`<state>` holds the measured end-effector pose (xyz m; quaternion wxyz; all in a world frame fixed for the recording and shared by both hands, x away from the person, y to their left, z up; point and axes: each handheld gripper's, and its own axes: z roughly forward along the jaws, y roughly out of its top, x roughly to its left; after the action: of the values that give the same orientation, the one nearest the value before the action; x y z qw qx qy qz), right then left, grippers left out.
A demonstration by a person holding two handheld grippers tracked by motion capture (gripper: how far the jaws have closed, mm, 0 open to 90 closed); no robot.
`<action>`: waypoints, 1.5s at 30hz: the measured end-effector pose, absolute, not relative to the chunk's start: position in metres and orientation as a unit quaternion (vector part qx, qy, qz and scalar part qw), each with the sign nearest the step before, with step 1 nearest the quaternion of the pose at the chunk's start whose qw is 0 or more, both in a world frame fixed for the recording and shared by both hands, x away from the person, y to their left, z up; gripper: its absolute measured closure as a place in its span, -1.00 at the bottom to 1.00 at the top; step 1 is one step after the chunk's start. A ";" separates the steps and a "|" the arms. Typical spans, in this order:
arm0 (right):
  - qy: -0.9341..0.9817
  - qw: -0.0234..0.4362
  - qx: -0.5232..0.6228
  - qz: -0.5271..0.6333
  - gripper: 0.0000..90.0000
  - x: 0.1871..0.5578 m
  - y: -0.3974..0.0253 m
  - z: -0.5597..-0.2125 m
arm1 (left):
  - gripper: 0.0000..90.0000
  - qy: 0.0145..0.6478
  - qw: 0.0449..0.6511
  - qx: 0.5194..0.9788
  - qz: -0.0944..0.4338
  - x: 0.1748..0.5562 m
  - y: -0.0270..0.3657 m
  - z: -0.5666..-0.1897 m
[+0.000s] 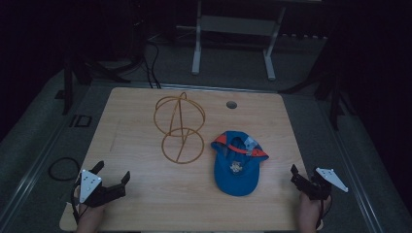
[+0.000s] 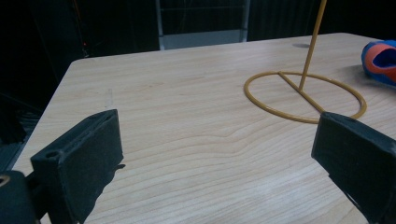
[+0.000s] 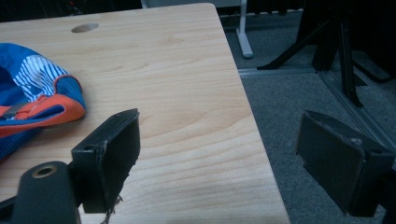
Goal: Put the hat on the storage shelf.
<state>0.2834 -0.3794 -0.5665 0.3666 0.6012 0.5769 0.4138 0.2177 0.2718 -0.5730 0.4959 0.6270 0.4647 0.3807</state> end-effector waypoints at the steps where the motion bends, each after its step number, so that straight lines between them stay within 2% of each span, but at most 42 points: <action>1: 0.577 0.367 0.600 0.414 -0.68 0.283 -0.379 -0.567 | -0.95 0.465 0.496 0.626 0.380 0.218 0.272 -0.573; 11: 0.589 0.359 0.592 0.417 -0.68 0.284 -0.378 -0.565 | -0.95 0.465 0.498 0.625 0.380 0.218 0.273 -0.573; 20: 0.601 0.335 0.577 0.439 -0.69 0.292 -0.376 -0.544 | -0.95 0.467 0.501 0.622 0.379 0.217 0.274 -0.573; 25: 0.623 0.344 0.553 0.433 -0.70 0.300 -0.371 -0.529 | -0.95 0.465 0.499 0.624 0.380 0.217 0.273 -0.573; 31: 0.648 0.328 0.537 0.429 -0.69 0.315 -0.363 -0.524 | -0.95 0.457 0.512 0.623 0.375 0.216 0.270 -0.572; 39: 0.680 0.264 0.518 0.447 -0.69 0.334 -0.347 -0.513 | -0.94 0.449 0.515 0.633 0.364 0.215 0.266 -0.572; 45: 0.692 0.253 0.504 0.450 -0.69 0.350 -0.326 -0.500 | -0.94 0.443 0.514 0.635 0.368 0.215 0.265 -0.571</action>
<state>0.3503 -0.3257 -0.5002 0.2528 0.5043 0.6925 0.4497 0.2150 0.2650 -0.5714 0.5144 0.6351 0.4432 0.3683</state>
